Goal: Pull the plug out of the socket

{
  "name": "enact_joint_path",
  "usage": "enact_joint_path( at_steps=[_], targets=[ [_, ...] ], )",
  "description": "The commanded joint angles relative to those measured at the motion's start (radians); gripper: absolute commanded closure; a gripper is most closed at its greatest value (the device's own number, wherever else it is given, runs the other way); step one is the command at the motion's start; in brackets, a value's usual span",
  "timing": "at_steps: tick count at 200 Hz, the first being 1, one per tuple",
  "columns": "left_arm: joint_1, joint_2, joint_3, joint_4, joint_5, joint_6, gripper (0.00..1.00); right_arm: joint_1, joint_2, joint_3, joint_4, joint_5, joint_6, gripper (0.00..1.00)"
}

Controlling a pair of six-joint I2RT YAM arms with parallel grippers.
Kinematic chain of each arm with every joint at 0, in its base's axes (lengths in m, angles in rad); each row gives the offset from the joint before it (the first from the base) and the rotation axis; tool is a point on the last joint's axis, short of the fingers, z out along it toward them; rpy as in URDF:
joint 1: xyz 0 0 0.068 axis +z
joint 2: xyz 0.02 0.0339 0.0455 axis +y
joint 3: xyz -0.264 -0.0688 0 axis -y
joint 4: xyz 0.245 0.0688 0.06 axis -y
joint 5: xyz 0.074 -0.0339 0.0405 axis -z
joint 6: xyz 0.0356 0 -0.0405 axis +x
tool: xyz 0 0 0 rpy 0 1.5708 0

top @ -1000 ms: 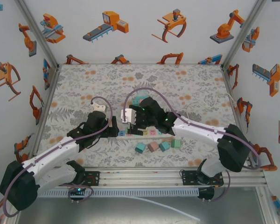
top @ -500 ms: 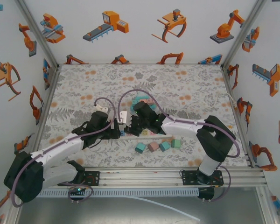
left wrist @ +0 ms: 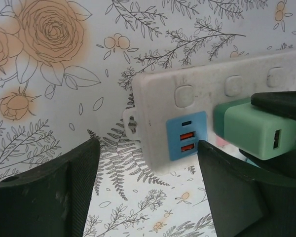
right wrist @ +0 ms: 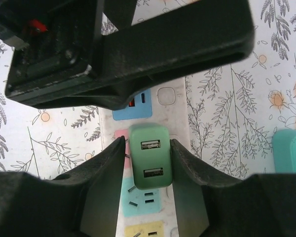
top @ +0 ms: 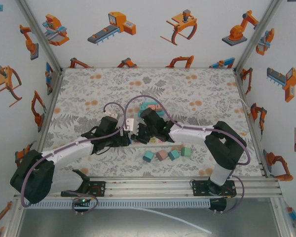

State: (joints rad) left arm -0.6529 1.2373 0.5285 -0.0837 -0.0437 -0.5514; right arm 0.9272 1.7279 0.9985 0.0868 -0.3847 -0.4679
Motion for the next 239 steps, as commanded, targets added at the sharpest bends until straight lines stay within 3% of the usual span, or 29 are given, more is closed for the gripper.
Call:
enact_joint_path(
  at_steps=[1,83,239],
  targets=[
    [0.005,0.028,0.002,-0.037,-0.012,-0.007,0.29,0.001,-0.002,0.015,0.008,-0.031,0.006,0.63],
    [0.005,0.091,0.021,-0.046,-0.012,-0.01,0.36,-0.014,-0.031,0.021,0.046,-0.066,0.038,0.75],
    [0.005,0.094,0.039,-0.052,0.002,-0.025,0.36,-0.042,-0.149,-0.023,0.108,-0.057,0.095,0.78]
  ],
)
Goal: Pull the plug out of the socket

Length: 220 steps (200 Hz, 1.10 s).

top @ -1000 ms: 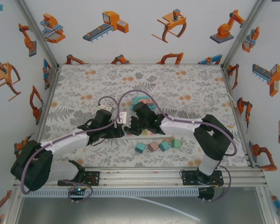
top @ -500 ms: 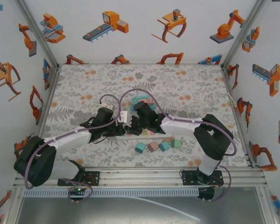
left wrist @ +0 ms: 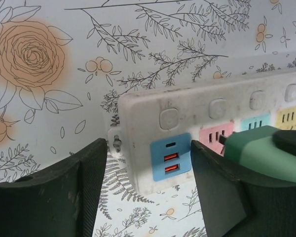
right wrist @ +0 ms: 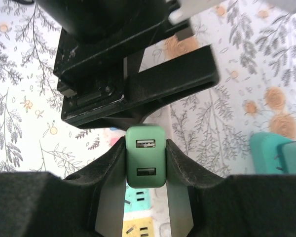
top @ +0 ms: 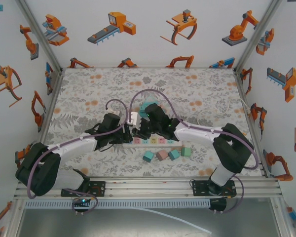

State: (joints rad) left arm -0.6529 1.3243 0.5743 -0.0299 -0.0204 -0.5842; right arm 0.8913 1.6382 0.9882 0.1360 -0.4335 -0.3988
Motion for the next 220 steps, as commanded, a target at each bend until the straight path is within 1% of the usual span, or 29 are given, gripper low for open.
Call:
enact_joint_path(
  at_steps=[1,13,23,33,61,73,82,88,107,127,148,168,180,196,206,220],
  targets=[
    [0.004,0.006,-0.008,-0.107,-0.021,0.009,0.36,-0.005,-0.061,-0.014,0.06,-0.008,0.027,0.78],
    [0.005,-0.018,-0.004,-0.117,-0.018,0.008,0.35,-0.006,-0.088,-0.025,0.075,-0.001,0.05,0.78],
    [0.005,-0.044,0.0,-0.13,-0.013,0.012,0.34,-0.006,-0.114,-0.035,0.088,0.006,0.076,0.81],
    [0.005,-0.073,0.008,-0.151,-0.012,0.017,0.32,-0.005,-0.141,-0.048,0.101,0.02,0.108,0.82],
    [0.003,-0.179,0.031,-0.209,-0.004,0.032,0.28,-0.005,-0.244,-0.108,0.167,0.09,0.26,0.82],
    [0.002,-0.242,0.041,-0.232,0.006,0.043,0.26,-0.005,-0.297,-0.147,0.209,0.128,0.357,0.84],
    [0.0,-0.292,0.044,-0.236,0.019,0.06,0.25,-0.007,-0.336,-0.177,0.239,0.169,0.437,0.88],
    [-0.001,-0.327,0.044,-0.238,0.028,0.069,0.23,-0.008,-0.36,-0.194,0.25,0.204,0.499,0.89],
    [-0.004,-0.433,0.05,-0.238,0.081,0.111,0.19,-0.008,-0.43,-0.244,0.252,0.297,0.69,0.9],
    [-0.005,-0.539,0.071,-0.259,0.165,0.156,0.17,-0.008,-0.483,-0.295,0.243,0.334,0.888,0.9],
    [-0.009,-0.626,0.109,-0.303,0.253,0.197,0.08,-0.009,-0.497,-0.329,0.215,0.305,1.065,0.9],
    [-0.014,-0.679,0.146,-0.353,0.295,0.221,0.0,-0.009,-0.451,-0.338,0.201,0.209,1.179,0.9],
    [-0.015,-0.698,0.163,-0.38,0.306,0.229,0.03,-0.009,-0.4,-0.334,0.219,0.131,1.221,0.9],
    [-0.019,-0.713,0.176,-0.403,0.3,0.232,0.03,-0.005,-0.315,-0.321,0.256,0.04,1.264,0.88],
    [-0.022,-0.715,0.175,-0.412,0.291,0.231,0.03,0.007,-0.26,-0.309,0.269,0.019,1.28,0.86],
    [-0.023,-0.711,0.172,-0.415,0.284,0.228,0.03,0.031,-0.183,-0.284,0.261,0.024,1.271,0.85]
  ],
)
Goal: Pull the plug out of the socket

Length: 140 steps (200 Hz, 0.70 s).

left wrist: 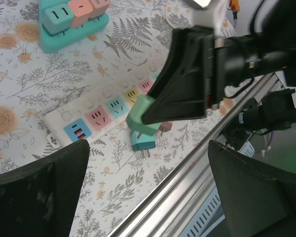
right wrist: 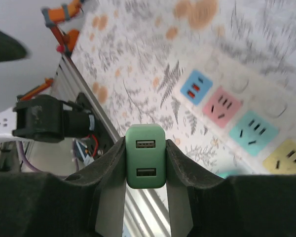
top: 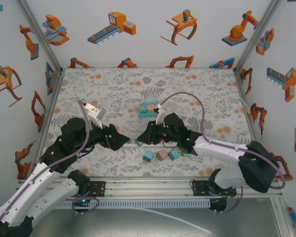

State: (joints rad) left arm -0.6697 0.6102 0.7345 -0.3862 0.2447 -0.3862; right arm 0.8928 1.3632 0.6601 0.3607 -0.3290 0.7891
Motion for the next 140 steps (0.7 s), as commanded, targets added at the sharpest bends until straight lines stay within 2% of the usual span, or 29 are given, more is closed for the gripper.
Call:
enact_joint_path(
  at_steps=[1,59,140],
  targets=[
    [-0.007,0.004,0.011,-0.059,0.018,0.03,0.03,0.03,0.097,0.046,0.034,-0.08,0.081,0.85],
    [-0.023,0.073,0.001,-0.088,-0.03,0.018,0.03,0.089,0.316,0.155,-0.052,0.016,0.031,0.81],
    [-0.044,0.134,-0.005,-0.082,-0.098,0.023,0.03,0.107,0.386,0.167,-0.091,0.05,0.024,0.57]
  ],
)
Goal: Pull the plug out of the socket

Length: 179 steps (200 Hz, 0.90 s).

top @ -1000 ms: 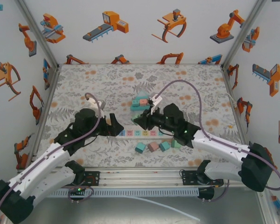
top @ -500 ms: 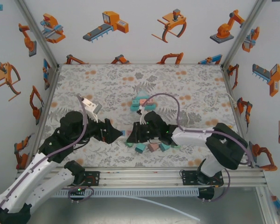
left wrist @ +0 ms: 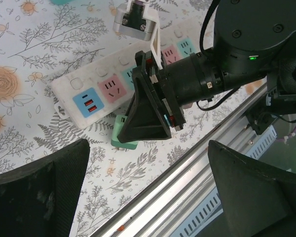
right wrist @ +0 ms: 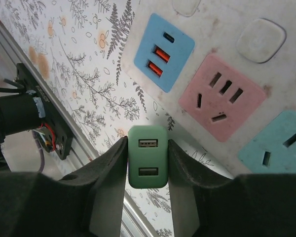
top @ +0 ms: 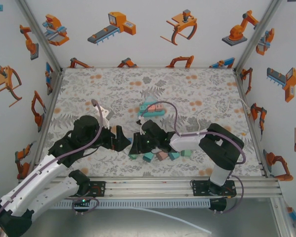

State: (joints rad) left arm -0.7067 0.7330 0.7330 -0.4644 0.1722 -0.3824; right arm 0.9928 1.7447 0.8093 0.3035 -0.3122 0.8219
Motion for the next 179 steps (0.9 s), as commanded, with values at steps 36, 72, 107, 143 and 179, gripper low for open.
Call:
enact_joint_path(
  at_steps=[36,72,107,143,179],
  targets=[
    [-0.012,0.04,0.002,0.005,-0.033,0.018,0.03,0.009,-0.029,-0.014,-0.004,0.028,-0.022,0.45],
    [-0.016,0.069,0.017,0.008,-0.044,0.015,0.03,0.009,-0.114,-0.046,-0.011,0.046,-0.04,0.43],
    [-0.022,0.1,0.034,0.021,-0.051,0.011,0.03,0.009,-0.259,-0.071,-0.058,0.117,-0.101,0.43],
    [-0.023,0.159,0.059,0.037,-0.107,-0.008,0.03,0.007,-0.436,-0.089,-0.1,0.274,-0.212,0.41],
    [-0.021,0.264,0.104,0.06,-0.269,-0.07,0.03,-0.001,-0.595,-0.111,-0.092,0.589,-0.369,0.27]
  ],
)
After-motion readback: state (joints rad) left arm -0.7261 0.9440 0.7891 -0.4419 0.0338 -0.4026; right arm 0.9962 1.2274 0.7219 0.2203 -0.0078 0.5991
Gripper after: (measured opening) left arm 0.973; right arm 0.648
